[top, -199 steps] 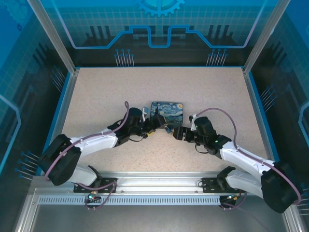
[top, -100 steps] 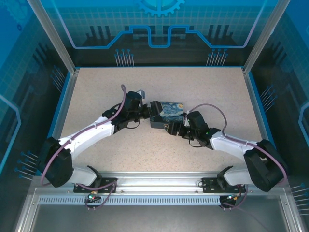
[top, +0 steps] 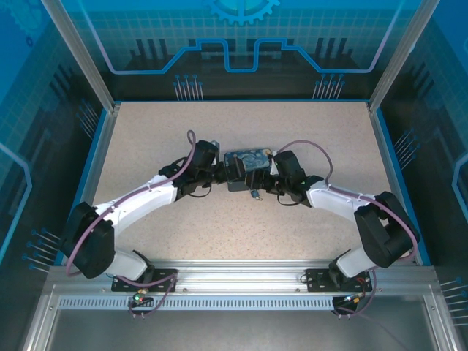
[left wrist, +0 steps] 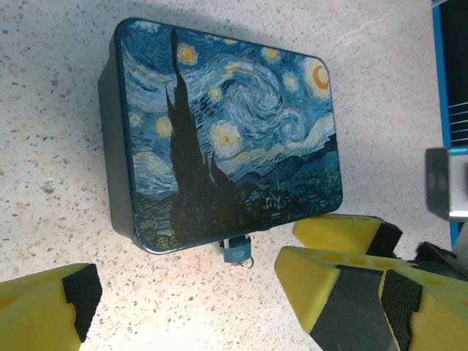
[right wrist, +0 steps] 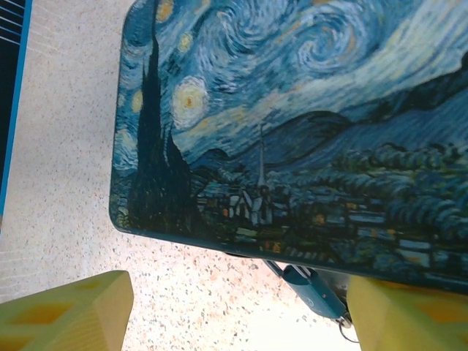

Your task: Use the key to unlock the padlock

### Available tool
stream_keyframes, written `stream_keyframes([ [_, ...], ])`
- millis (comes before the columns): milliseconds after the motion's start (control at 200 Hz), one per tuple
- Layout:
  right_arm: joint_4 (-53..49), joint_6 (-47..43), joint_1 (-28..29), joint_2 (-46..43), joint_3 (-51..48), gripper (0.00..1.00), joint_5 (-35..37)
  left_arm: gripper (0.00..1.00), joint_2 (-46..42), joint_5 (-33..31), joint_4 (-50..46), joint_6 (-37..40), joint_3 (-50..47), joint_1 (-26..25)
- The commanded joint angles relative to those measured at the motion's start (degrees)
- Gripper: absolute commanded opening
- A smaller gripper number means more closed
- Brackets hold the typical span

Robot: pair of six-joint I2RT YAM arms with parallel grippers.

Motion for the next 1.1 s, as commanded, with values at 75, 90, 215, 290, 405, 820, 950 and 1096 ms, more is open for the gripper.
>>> stream_keyframes([
  [75, -0.8, -0.8, -0.6, -4.6, -3.4, 0.78, -0.8, 0.99, 0.6, 1.0, -3.8, 2.1, 2.7, 0.5],
  [90, -0.8, -0.8, -0.6, -5.1, -3.8, 0.77, -0.8, 0.99, 0.6, 1.0, -3.8, 2.2, 2.6, 0.5],
  [215, -2.2, -2.9, -0.6, -7.3, -6.0, 0.75, -0.5, 0.99, 0.3, 1.6, -3.7, 2.5, 2.4, 1.3],
  [290, -2.6, -5.7, -0.6, -7.3, -6.9, 0.73, -0.5, 0.99, 0.3, 2.1, -3.8, 2.5, 2.4, 1.8],
  [405, -2.8, -10.5, -0.3, -5.9, -6.8, 0.62, 0.1, 0.99, -0.2, 2.7, -4.0, 2.7, 2.2, 2.4],
  [820, -1.1, -16.5, 0.1, 2.6, -2.7, 0.48, -0.9, 0.99, -0.3, 4.4, -4.3, 2.8, 1.7, 4.0],
  [950, 0.2, -16.1, 0.2, 4.4, -2.1, 0.47, -1.7, 0.99, 0.1, 5.5, -3.8, 2.0, 1.7, 4.2],
  [1096, 0.2, -16.5, 0.5, 6.1, -1.1, 0.46, -2.0, 0.99, 0.2, 6.0, -3.7, 1.8, 1.9, 4.4],
])
